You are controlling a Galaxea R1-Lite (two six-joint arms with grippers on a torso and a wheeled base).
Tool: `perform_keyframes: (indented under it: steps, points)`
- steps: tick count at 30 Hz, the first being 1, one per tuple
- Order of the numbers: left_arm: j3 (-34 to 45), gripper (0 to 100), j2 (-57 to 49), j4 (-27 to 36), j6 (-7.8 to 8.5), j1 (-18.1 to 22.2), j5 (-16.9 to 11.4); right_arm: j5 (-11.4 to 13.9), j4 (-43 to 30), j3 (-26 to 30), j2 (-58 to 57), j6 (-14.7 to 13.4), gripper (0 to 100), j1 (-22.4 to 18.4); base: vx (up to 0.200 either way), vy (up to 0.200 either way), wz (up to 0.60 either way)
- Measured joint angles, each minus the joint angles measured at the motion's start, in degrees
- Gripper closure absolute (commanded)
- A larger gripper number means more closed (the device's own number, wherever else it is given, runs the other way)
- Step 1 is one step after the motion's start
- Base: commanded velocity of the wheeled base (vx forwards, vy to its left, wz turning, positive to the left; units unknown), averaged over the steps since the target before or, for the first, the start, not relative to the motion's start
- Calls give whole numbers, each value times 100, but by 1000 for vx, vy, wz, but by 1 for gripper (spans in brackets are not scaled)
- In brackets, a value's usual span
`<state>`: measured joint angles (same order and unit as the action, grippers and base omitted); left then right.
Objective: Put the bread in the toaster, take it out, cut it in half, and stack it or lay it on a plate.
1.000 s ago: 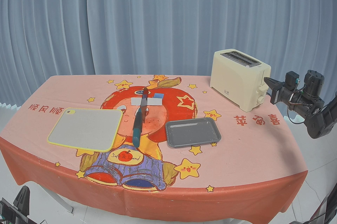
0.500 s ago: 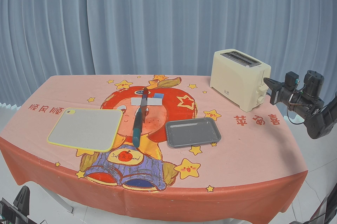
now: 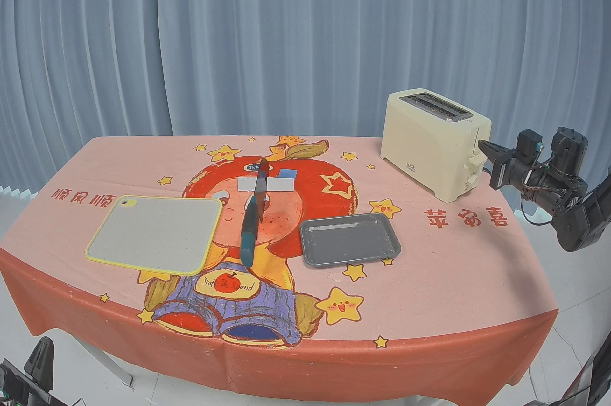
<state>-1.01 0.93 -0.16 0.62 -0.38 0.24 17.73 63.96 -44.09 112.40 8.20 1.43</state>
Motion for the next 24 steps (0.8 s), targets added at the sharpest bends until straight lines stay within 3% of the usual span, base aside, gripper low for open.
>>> perform_keyframes:
  steps: [11, 24]
  points:
    - [0, 100, 0, 2, 0, 0, 0, 12, 9, 11, -44, -40, 100, -83, 0, 0, 0]
    - [0, 100, 0, 2, 0, 0, -2, -24, 20, 424, -344, -117, 100, -224, 0, 0, 0]
